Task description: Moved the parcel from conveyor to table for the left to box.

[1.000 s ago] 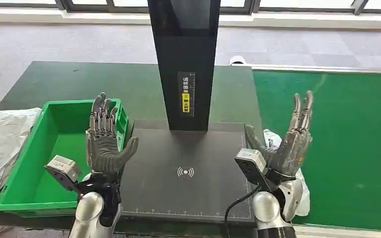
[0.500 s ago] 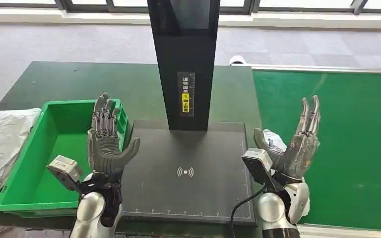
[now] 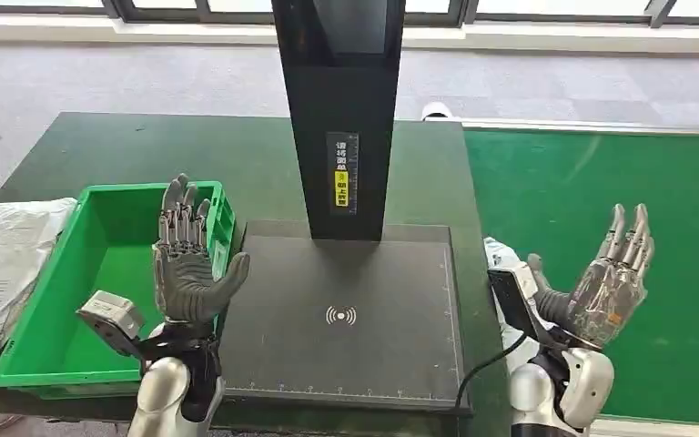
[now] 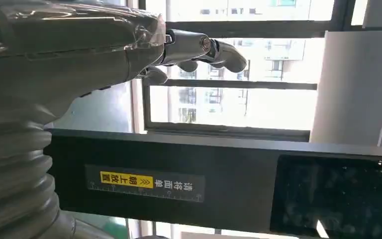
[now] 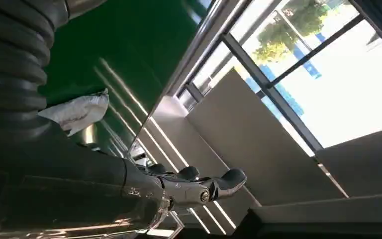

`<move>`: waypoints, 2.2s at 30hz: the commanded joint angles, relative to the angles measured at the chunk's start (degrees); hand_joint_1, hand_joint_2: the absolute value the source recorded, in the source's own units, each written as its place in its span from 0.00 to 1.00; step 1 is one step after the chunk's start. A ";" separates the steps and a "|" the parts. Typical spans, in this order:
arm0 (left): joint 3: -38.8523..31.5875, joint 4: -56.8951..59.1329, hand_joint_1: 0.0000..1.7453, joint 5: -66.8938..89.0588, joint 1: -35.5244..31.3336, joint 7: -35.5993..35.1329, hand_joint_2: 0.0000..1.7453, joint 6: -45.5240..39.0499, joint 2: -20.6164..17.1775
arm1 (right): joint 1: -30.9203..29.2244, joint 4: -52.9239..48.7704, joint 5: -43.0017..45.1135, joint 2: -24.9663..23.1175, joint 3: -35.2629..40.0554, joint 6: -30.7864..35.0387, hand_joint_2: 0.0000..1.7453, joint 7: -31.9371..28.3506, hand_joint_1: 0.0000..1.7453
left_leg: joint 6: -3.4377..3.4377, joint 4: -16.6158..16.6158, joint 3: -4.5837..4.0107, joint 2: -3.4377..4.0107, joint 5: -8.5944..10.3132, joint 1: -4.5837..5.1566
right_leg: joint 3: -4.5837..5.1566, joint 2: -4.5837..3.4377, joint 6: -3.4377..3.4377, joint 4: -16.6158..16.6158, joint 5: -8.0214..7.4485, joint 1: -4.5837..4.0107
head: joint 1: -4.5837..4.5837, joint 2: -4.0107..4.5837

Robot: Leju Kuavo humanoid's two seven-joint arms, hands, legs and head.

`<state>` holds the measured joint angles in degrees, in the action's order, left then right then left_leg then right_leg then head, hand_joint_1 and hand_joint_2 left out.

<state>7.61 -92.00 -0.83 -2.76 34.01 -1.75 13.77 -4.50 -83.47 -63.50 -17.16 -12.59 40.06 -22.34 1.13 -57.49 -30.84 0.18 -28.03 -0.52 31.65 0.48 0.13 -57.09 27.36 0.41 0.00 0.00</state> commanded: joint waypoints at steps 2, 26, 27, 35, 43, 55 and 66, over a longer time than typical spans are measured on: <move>-4.12 -1.62 0.00 0.69 1.37 -1.32 1.00 1.18 -0.17 | -5.96 25.33 3.73 7.55 -5.18 -0.83 1.00 18.42 0.00 | -0.03 0.12 0.21 0.19 0.03 -0.12 | -0.20 -0.20 0.01 0.22 -0.13 -0.13 | 0.00 0.00; -5.69 -1.51 0.00 1.72 0.34 -1.40 1.00 1.46 0.51 | -8.92 28.00 11.45 7.22 -6.25 -7.01 1.00 16.80 0.00 | -0.12 0.07 -0.08 -0.04 0.17 0.01 | 0.08 0.03 0.06 0.05 -0.12 0.09 | 0.00 0.00; -5.69 -1.51 0.00 1.72 0.34 -1.40 1.00 1.46 0.51 | -8.92 28.00 11.45 7.22 -6.25 -7.01 1.00 16.80 0.00 | -0.11 0.04 -0.09 -0.05 0.15 0.01 | 0.09 0.03 0.06 0.03 -0.11 0.09 | 0.00 0.00; -6.14 -1.89 0.00 1.74 0.67 -1.45 1.00 1.52 0.61 | -8.78 28.00 18.01 7.33 -7.44 -9.41 1.00 13.39 0.00 | -0.11 0.04 -0.12 -0.04 0.18 0.02 | 0.12 0.02 0.06 0.02 -0.13 0.10 | 0.00 0.00; -6.42 -1.84 0.00 1.78 0.72 -1.40 1.00 1.76 0.60 | -8.79 28.37 21.56 7.56 -8.12 -10.47 1.00 10.96 0.00 | -0.12 0.09 -0.09 -0.03 0.19 0.03 | 0.11 0.00 0.06 0.06 -0.15 0.10 | 0.00 0.00; -5.96 -0.61 0.00 1.85 0.79 -1.18 1.00 2.30 0.78 | -9.85 35.47 23.38 9.51 -9.81 -7.48 1.00 13.72 0.00 | -0.12 0.09 -0.06 -0.06 0.19 0.01 | 0.05 0.04 0.07 0.09 -0.15 0.09 | 0.00 0.00; -6.51 -0.25 0.00 1.94 0.59 -1.07 1.00 2.46 0.57 | -13.86 47.01 14.84 11.34 -5.83 -18.65 1.00 24.35 0.00 | -0.10 0.15 -0.04 0.07 0.23 0.01 | 0.08 -0.09 0.05 0.14 -0.22 0.08 | 0.00 0.00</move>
<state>2.95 -95.12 1.07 -1.03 32.92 0.42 14.60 -13.99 -47.73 -46.05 -7.82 -19.56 22.55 -0.11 1.06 -57.50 -30.88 0.17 -27.93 -0.52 31.72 0.49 0.20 -57.11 27.29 0.48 0.00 0.00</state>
